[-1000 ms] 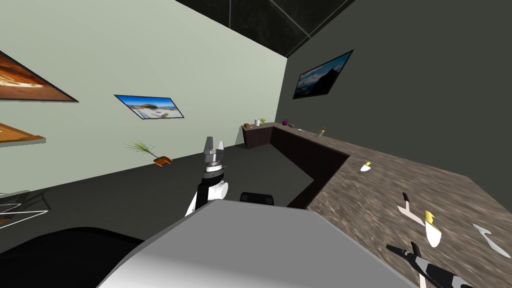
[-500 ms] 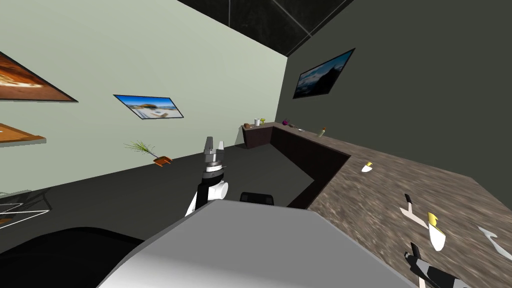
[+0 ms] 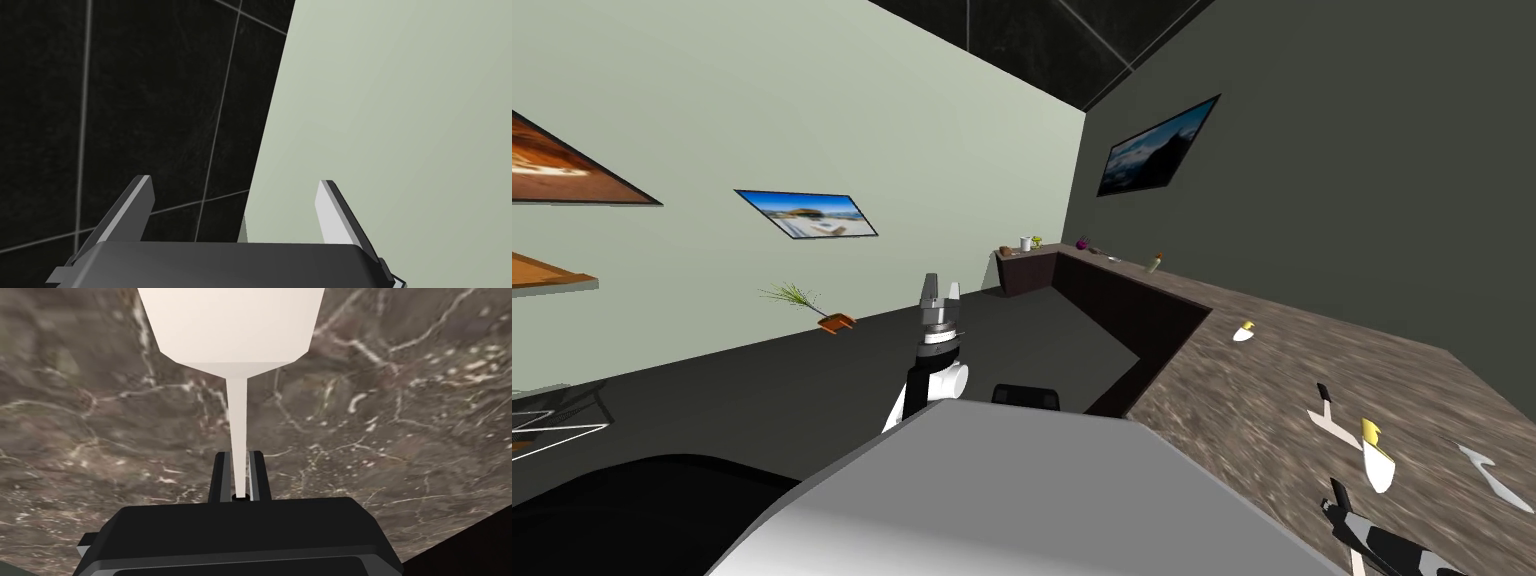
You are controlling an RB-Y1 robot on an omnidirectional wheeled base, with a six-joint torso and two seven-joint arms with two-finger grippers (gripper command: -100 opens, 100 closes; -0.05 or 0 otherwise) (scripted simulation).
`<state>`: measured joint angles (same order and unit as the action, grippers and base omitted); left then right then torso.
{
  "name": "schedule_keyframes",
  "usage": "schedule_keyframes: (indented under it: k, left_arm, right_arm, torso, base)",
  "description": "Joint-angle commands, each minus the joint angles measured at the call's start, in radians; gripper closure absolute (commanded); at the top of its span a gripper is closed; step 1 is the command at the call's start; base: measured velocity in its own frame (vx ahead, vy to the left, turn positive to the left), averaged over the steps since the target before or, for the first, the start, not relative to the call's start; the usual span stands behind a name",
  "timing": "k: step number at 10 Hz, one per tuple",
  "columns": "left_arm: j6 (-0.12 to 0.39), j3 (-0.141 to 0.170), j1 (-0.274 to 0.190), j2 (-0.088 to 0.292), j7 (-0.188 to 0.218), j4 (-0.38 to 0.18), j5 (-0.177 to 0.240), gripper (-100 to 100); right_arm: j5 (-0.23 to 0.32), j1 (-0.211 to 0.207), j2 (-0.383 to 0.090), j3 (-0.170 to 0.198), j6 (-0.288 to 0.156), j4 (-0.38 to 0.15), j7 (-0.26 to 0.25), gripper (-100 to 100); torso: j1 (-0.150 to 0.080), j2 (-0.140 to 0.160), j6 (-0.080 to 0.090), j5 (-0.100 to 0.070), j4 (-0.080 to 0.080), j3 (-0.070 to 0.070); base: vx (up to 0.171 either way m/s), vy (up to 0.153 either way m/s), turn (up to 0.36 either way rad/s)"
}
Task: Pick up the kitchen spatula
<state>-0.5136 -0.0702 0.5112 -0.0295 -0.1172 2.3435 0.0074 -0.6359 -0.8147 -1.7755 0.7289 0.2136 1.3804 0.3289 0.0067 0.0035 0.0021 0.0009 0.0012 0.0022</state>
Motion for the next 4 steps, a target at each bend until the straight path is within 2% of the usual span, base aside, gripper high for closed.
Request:
schedule_keyframes:
  k: [1,2,3,4]
  left_arm:
    - [0.0,0.0,0.0,0.0,0.0,0.0,0.0,0]
    - [0.0,0.0,0.0,0.0,0.0,0.0,0.0,0]
    - [0.0,0.0,0.0,0.0,0.0,0.0,0.0,0]
    - [0.0,0.0,0.0,0.0,0.0,0.0,0.0,0]
  right_arm:
    - [0.021,0.03,-0.01,0.027,0.003,-0.003,0.028,100]
    - [0.008,0.026,-0.042,0.029,0.01,0.013,0.036,100]
    - [0.027,0.039,-0.026,0.037,0.006,0.003,0.04,100]
    - [0.03,0.042,-0.029,0.04,0.007,0.003,0.048,0]
  torso:
    - [0.0,0.0,0.0,0.0,0.0,0.0]
    - [-0.001,0.0,0.0,0.0,0.0,0.0]
    - [-0.001,0.0,0.0,0.0,0.0,0.0]
    - [-0.001,-0.001,0.0,-0.001,0.0,0.0]
  base:
    - [-0.028,0.024,-0.007]
    - [-0.03,0.025,-0.02]
    - [-0.014,0.012,-0.002]
    - [0.0,0.0,0.0]
